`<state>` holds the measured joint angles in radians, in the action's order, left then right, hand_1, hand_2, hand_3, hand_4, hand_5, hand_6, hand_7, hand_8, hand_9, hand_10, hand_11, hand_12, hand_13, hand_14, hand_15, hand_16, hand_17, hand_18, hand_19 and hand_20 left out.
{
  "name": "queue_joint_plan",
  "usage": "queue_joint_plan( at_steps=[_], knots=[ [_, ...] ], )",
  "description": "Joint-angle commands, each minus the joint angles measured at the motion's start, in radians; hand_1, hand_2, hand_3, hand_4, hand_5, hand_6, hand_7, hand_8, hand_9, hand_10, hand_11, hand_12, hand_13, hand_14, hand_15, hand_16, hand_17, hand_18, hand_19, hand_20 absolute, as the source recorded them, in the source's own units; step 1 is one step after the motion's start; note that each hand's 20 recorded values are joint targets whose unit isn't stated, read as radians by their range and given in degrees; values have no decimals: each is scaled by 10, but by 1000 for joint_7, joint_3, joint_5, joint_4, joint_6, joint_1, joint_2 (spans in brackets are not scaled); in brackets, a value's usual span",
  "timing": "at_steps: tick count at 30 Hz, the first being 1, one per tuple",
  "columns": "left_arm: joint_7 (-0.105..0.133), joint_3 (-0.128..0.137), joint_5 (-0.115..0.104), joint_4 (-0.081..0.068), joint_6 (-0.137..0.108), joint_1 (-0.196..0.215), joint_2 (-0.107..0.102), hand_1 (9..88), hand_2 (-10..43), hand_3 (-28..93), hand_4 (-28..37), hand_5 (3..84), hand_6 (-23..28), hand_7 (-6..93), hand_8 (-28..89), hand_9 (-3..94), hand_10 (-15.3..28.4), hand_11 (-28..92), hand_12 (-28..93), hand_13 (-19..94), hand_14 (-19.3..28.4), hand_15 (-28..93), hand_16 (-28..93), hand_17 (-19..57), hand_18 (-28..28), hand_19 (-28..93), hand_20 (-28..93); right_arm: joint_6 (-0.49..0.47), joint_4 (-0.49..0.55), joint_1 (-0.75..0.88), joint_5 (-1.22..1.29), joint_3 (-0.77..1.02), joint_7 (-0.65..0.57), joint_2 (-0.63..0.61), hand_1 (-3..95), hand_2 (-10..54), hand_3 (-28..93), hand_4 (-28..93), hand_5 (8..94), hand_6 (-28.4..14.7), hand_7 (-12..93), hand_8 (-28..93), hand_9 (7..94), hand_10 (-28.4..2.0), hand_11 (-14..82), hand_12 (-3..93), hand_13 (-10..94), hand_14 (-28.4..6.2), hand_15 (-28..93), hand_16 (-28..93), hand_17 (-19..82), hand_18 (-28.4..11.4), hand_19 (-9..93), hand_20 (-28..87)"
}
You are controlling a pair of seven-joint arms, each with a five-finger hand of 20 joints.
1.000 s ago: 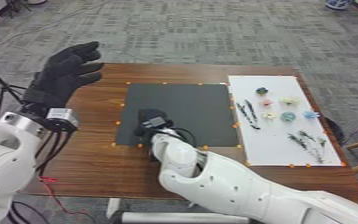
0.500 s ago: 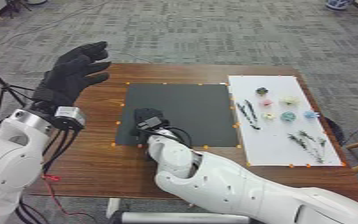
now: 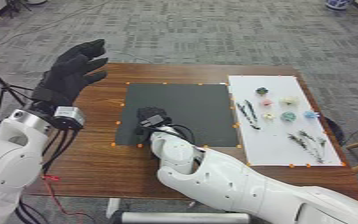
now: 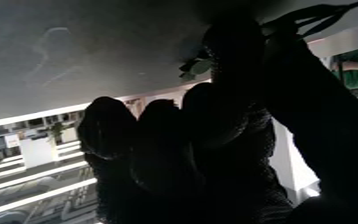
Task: Arrange flowers
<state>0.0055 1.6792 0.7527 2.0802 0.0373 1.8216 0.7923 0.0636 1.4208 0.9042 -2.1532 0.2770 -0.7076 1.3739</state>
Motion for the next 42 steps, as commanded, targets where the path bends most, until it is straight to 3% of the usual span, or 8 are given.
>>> queue_joint_plan(
  at_steps=[1, 14, 21, 26, 31, 36, 41, 42],
  knots=[
    [-4, 12, -2, 7, 4, 11, 15, 262, -91, 705, -256, 216, 12, 258, -119, 161, 86, 203, 215, 78, 117, 359, 1, -118, 196, 368, 96, -39, 9, 27, 6, 18, -9, -5, 341, -95, 848, -170, 828, 14, 423, 225, 860, -85, 574, 480, 771, -92, 836, 449, 438, -235, 932, 607],
    [-3, 26, -2, 16, -3, 30, 18, 255, -86, 701, -248, 204, 1, 261, -110, 154, 66, 171, 234, 75, 101, 301, 20, -121, 190, 359, 92, -37, 33, 12, -2, 18, -25, -18, 234, -95, 889, -219, 836, 9, 386, 178, 871, -84, 553, 481, 777, -93, 829, 450, 446, -243, 932, 617],
    [40, 126, 7, 71, -50, 155, 36, 249, -88, 700, -240, 199, -4, 247, -101, 152, 61, 140, 253, 71, 102, 297, 37, -121, 191, 375, 89, -37, 181, -51, 50, 40, -48, -120, 198, -95, 896, -223, 775, 2, 423, 34, 829, -97, 538, 502, 740, -107, 822, 469, 403, -248, 932, 594],
    [60, 197, 19, 111, -78, 259, 67, 260, -91, 687, -244, 223, 16, 207, -83, 162, 90, 161, 249, 72, 124, 391, -13, -114, 201, 410, 66, 29, 396, -6, 129, 197, 25, -347, 199, -95, 871, -231, 694, -17, 455, -98, 750, -108, 536, 494, 686, -109, 815, 460, 354, -241, 927, 550],
    [68, 255, 18, 137, -90, 331, 87, 270, -94, 685, -250, 232, 24, 213, -94, 167, 100, 195, 221, 79, 128, 414, -37, -109, 204, 416, 64, 8, 516, 208, 96, 484, 11, -564, 197, -95, 823, -280, 617, -50, 427, -119, 661, -139, 530, 470, 597, -128, 804, 414, 311, -237, 900, 533],
    [71, 273, 17, 150, -102, 363, 101, 261, -95, 695, -258, 235, 23, 220, -100, 170, 100, 204, 212, 83, 129, 417, -38, -109, 205, 416, 66, -24, 589, 491, 61, 756, -78, -740, 301, -95, 633, -283, 559, -77, 402, -121, 584, -166, 544, 472, 554, -145, 814, 398, 294, -232, 900, 535],
    [61, 302, 27, 150, -71, 384, 114, 260, -95, 699, -264, 235, 24, 224, -105, 171, 98, 206, 206, 86, 130, 416, -38, -108, 206, 416, 68, -58, 639, 758, 25, 983, -155, -823, 305, -95, 626, -283, 547, -82, 396, -119, 562, -171, 548, 472, 544, -151, 818, 392, 283, -232, 889, 541],
    [66, 302, 24, 152, -76, 387, 116, 260, -95, 699, -264, 235, 24, 224, -106, 171, 98, 206, 206, 87, 129, 415, -37, -108, 206, 415, 68, -64, 644, 802, 16, 1012, -161, -835, 309, -95, 620, -283, 546, -81, 397, -119, 561, -170, 548, 472, 543, -150, 817, 392, 281, -233, 886, 542]
  ],
)
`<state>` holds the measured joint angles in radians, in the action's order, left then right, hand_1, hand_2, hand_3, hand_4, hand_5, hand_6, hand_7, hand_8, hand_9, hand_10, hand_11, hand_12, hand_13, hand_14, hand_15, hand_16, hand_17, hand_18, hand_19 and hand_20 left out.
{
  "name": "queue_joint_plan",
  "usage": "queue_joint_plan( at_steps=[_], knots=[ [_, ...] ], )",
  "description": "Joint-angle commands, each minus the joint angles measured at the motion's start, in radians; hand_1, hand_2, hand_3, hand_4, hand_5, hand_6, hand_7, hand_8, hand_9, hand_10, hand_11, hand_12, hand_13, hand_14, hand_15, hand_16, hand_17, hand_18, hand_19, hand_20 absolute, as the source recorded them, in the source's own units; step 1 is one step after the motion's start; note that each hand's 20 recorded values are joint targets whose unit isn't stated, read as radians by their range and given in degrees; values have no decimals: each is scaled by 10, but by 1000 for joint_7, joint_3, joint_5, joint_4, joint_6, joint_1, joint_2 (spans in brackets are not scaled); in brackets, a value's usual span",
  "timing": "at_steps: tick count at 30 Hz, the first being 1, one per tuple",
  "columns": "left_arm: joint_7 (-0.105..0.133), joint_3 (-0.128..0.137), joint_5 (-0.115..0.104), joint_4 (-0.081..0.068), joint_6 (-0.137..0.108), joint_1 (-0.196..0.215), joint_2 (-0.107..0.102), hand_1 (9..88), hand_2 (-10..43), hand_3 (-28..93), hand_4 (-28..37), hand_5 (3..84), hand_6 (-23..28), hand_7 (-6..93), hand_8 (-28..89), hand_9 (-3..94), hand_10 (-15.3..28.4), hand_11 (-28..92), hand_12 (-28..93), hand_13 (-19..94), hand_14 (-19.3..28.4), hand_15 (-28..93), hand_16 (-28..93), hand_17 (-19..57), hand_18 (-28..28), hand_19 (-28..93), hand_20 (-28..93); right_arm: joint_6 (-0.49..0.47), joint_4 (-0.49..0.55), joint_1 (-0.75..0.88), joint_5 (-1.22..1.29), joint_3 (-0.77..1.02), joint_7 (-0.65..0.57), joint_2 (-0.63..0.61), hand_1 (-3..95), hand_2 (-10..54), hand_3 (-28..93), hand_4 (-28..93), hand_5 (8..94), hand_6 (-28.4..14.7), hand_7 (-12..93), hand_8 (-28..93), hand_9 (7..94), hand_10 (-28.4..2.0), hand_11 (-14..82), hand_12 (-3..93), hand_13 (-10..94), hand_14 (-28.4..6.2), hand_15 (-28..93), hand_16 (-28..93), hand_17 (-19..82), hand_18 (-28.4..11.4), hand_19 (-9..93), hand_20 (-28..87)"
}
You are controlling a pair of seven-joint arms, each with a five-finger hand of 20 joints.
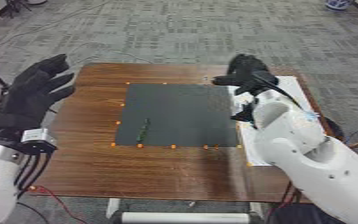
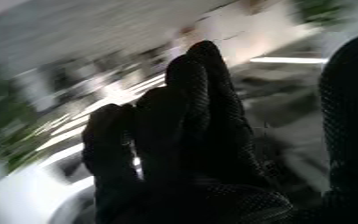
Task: Arrange flowers
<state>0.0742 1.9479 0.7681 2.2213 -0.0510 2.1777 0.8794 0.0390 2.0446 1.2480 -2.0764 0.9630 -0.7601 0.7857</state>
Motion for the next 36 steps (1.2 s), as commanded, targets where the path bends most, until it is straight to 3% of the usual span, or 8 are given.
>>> queue_joint_plan(
  at_steps=[1, 4, 19, 22, 36],
  knots=[
    [-1, 29, 4, 10, 7, 31, 28, 259, -95, 699, -264, 235, 24, 224, -106, 171, 98, 206, 205, 87, 129, 414, -38, -108, 206, 414, 68, -43, 23, 494, -73, 348, -118, -258, 312, -95, 618, -283, 546, -81, 397, -120, 561, -170, 548, 472, 542, -150, 817, 391, 279, -233, 885, 543],
    [5, 16, 7, 4, 7, 15, 22, 259, -95, 697, -265, 235, 23, 224, -107, 172, 99, 205, 203, 88, 130, 410, -37, -108, 206, 412, 69, -36, 27, 589, -102, 407, -142, -288, 291, -95, 649, -283, 551, -77, 400, -120, 568, -169, 548, 468, 542, -150, 817, 384, 279, -233, 882, 545],
    [7, 54, 1, 20, -4, 71, 33, 256, -95, 699, -263, 235, 23, 225, -108, 172, 97, 206, 203, 88, 130, 405, -31, -107, 205, 409, 74, -125, 53, 816, -94, 585, -180, -278, 277, -95, 680, -283, 580, -64, 402, -124, 603, -160, 546, 473, 562, -142, 813, 396, 286, -235, 882, 546],
    [14, 49, -6, 12, 2, 66, 27, 256, -95, 700, -263, 235, 23, 226, -108, 172, 97, 207, 202, 89, 130, 405, -30, -107, 205, 408, 75, -135, 53, 843, -91, 599, -187, -275, 282, -95, 675, -283, 582, -64, 397, -121, 605, -159, 544, 474, 563, -141, 811, 401, 287, -235, 882, 546],
    [9, 44, -2, 13, 2, 67, 29, 251, -94, 700, -266, 235, 23, 226, -109, 173, 97, 205, 200, 90, 131, 402, -29, -107, 205, 405, 78, -165, 4, 772, -110, 468, -214, -284, 227, -95, 755, -283, 606, -57, 392, -115, 633, -155, 538, 470, 577, -137, 807, 407, 301, -237, 891, 541]
  ],
)
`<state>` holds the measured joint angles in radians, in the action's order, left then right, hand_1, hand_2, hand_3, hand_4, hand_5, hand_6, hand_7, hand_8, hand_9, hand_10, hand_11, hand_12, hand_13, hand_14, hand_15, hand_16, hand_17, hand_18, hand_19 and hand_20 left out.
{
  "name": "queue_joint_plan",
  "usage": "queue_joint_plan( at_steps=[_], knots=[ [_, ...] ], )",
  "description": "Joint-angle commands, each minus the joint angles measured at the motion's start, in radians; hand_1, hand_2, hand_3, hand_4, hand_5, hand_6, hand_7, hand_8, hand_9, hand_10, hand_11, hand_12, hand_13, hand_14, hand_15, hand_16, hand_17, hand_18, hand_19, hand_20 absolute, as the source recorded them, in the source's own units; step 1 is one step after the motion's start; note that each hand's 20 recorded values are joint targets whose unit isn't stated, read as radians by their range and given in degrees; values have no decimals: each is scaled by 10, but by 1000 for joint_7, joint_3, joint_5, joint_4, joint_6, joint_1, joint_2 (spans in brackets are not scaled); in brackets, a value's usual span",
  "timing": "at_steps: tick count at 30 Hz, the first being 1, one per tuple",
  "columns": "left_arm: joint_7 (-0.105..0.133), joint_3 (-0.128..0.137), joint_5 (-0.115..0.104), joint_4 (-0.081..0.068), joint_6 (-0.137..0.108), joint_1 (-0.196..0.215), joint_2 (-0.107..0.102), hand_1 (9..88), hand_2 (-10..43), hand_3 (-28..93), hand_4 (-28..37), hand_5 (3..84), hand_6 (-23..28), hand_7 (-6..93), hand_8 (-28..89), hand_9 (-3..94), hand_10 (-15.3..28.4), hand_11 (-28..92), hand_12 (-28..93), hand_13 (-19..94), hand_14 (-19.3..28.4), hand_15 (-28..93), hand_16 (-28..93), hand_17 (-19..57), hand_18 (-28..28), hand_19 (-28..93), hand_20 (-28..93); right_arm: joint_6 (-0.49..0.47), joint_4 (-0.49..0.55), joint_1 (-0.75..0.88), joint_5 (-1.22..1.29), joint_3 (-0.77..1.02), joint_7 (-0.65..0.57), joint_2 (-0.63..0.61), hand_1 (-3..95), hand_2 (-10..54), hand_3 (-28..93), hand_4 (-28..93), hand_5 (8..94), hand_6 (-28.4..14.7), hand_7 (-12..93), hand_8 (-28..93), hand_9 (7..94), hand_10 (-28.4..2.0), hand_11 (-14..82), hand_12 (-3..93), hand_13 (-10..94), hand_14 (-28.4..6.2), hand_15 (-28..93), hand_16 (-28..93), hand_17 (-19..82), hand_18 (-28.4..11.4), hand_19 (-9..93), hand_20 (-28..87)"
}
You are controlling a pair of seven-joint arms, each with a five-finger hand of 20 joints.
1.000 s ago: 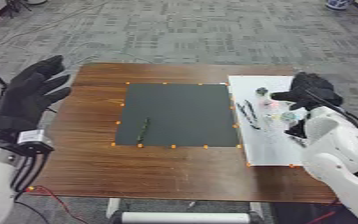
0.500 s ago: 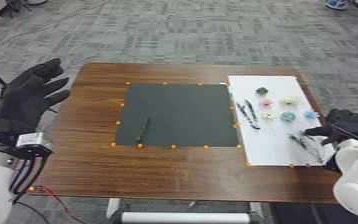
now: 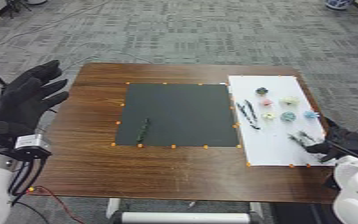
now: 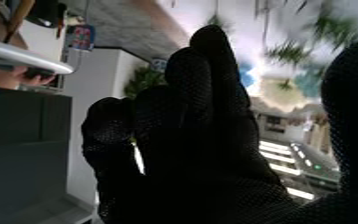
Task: Arrange flowers
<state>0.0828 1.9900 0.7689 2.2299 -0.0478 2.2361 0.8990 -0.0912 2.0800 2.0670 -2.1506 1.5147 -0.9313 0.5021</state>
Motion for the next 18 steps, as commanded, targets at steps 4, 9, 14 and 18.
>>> queue_joint_plan(
  at_steps=[4, 9, 14, 18],
  knots=[
    [-1, 8, -2, 8, -6, 15, 12, 251, -92, 699, -265, 235, 22, 226, -109, 173, 97, 205, 200, 90, 130, 403, -28, -107, 205, 405, 79, 10, -48, -70, -61, -124, -53, -2, 240, -95, 817, -282, 628, -46, 409, -116, 660, -146, 540, 467, 602, -132, 807, 407, 321, -236, 904, 535],
    [1, 17, -2, 15, -12, 28, 17, 253, -90, 698, -265, 236, 23, 225, -109, 174, 98, 207, 200, 90, 130, 404, -29, -107, 205, 405, 80, 97, -61, -79, -82, -151, -12, -9, 401, -95, 794, -282, 701, -12, 451, 132, 740, -116, 536, 523, 676, -112, 814, 420, 372, -232, 931, 549],
    [-2, 36, -3, 23, -19, 40, 18, 254, -89, 699, -265, 236, 23, 226, -109, 174, 98, 207, 200, 91, 130, 405, -29, -107, 205, 405, 80, 203, -68, -107, -119, -198, 1, -14, 434, -95, 838, -275, 727, 1, 491, 183, 788, -100, 550, 572, 718, -103, 830, 437, 419, -229, 932, 615],
    [-6, 68, -4, 32, -26, 55, 18, 255, -88, 699, -265, 237, 22, 226, -110, 175, 98, 209, 200, 91, 131, 406, -29, -107, 205, 405, 80, 291, -73, -179, -151, -266, 14, -30, 404, -92, 851, -191, 722, 2, 532, 224, 860, -72, 567, 499, 799, -64, 821, 448, 514, -211, 932, 680]
  ],
)
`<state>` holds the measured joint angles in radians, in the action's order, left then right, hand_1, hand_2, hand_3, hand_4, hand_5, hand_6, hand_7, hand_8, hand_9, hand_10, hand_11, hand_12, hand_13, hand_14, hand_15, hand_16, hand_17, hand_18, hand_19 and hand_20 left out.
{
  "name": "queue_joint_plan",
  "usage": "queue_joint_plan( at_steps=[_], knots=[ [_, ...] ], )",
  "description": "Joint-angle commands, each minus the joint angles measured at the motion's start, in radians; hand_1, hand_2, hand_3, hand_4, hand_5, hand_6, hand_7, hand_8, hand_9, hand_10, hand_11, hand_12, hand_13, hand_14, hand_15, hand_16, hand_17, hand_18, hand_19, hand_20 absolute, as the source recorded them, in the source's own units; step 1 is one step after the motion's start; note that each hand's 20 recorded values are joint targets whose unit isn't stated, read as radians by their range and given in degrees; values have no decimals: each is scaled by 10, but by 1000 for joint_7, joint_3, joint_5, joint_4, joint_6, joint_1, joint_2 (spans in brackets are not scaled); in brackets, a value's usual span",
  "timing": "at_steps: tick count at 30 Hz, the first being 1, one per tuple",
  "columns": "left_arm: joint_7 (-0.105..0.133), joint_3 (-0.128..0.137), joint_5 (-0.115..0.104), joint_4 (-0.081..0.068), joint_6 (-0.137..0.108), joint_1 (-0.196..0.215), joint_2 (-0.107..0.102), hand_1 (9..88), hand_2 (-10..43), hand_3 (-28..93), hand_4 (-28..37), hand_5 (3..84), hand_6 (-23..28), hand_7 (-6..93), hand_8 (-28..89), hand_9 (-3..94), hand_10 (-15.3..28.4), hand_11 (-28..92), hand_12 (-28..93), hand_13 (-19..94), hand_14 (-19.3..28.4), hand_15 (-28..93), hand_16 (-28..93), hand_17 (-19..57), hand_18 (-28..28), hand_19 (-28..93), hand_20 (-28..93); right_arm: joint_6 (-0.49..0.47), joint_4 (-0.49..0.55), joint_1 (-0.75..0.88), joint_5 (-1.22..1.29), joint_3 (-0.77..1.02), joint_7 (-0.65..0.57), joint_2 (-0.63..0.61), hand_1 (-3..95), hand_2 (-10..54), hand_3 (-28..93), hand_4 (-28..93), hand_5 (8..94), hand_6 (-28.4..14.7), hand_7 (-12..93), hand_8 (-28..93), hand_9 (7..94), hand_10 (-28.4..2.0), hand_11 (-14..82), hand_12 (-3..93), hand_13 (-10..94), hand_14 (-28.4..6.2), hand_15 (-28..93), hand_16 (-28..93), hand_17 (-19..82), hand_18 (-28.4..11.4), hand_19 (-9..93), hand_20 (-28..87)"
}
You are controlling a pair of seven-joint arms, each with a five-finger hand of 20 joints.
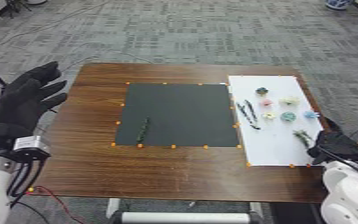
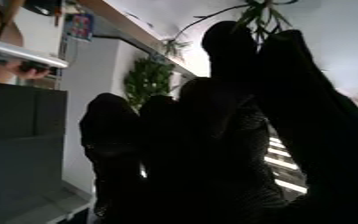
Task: Arrange flowers
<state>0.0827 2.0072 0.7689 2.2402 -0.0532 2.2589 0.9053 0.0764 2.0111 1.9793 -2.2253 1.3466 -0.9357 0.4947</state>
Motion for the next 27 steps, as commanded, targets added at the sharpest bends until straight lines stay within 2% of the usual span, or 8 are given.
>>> queue_joint_plan(
  at_steps=[1, 5, 9, 15, 19, 23, 25, 27],
  knots=[
    [-9, 56, -4, 22, -21, 31, 9, 255, -88, 699, -265, 237, 22, 227, -110, 175, 98, 209, 200, 91, 131, 406, -29, -107, 205, 405, 81, 148, 1, -109, -72, -108, 21, -27, 396, -90, 852, -175, 719, 4, 546, 230, 865, -70, 574, 498, 805, -63, 823, 450, 522, -210, 932, 688],
    [-13, 84, -3, 33, -20, 52, 10, 254, -87, 699, -264, 237, 22, 228, -110, 176, 98, 211, 199, 93, 131, 405, -30, -107, 205, 406, 81, 217, 33, -232, -69, -180, 34, -48, 368, -90, 860, -103, 731, 13, 575, 242, 882, -68, 595, 495, 825, -66, 836, 455, 543, -213, 932, 716],
    [-18, 92, -2, 37, -21, 57, 6, 254, -87, 701, -264, 237, 22, 227, -111, 176, 98, 211, 198, 94, 131, 407, -30, -106, 205, 406, 81, 292, 64, -392, -102, -287, 17, -49, 341, -94, 881, -59, 756, 16, 582, 257, 902, -67, 604, 491, 846, -66, 844, 450, 564, -217, 932, 734],
    [-18, 103, -3, 43, -28, 71, 12, 254, -87, 700, -264, 238, 22, 228, -111, 177, 97, 210, 197, 95, 131, 406, -30, -107, 205, 406, 81, 349, 57, -735, -73, -569, 47, 79, 324, -95, 895, -32, 769, 20, 579, 271, 916, -65, 609, 492, 860, -65, 848, 451, 582, -219, 932, 747],
    [-20, 89, -2, 34, -19, 50, 5, 252, -87, 702, -264, 238, 21, 227, -112, 177, 98, 211, 197, 95, 130, 405, -30, -107, 205, 406, 82, 328, 11, -889, -46, -718, 57, 239, 322, -95, 897, -31, 774, 21, 576, 274, 919, -64, 608, 493, 863, -64, 848, 452, 587, -220, 932, 750],
    [-21, 59, 0, 16, -10, 8, -13, 252, -88, 703, -265, 237, 21, 227, -112, 177, 98, 210, 197, 95, 131, 404, -29, -107, 205, 405, 82, 281, -84, -954, -20, -796, 74, 386, 320, -95, 898, -34, 784, 20, 568, 273, 922, -63, 606, 494, 866, -63, 848, 452, 592, -219, 932, 752],
    [-21, 40, -1, 3, -13, -15, -31, 252, -88, 703, -266, 237, 20, 227, -112, 177, 98, 209, 196, 95, 130, 404, -29, -107, 205, 404, 82, 235, -132, -962, 8, -809, 83, 452, 320, -95, 902, -39, 785, 20, 566, 276, 924, -62, 604, 495, 867, -64, 848, 452, 593, -220, 932, 753],
    [-41, 17, -17, -17, 1, -47, -57, 251, -88, 704, -266, 237, 20, 227, -113, 179, 98, 210, 197, 96, 130, 403, -28, -106, 205, 403, 83, 208, -194, -976, 17, -840, 97, 506, 321, -95, 904, -46, 785, 20, 564, 277, 925, -63, 603, 496, 867, -63, 848, 452, 595, -219, 932, 753]
  ],
)
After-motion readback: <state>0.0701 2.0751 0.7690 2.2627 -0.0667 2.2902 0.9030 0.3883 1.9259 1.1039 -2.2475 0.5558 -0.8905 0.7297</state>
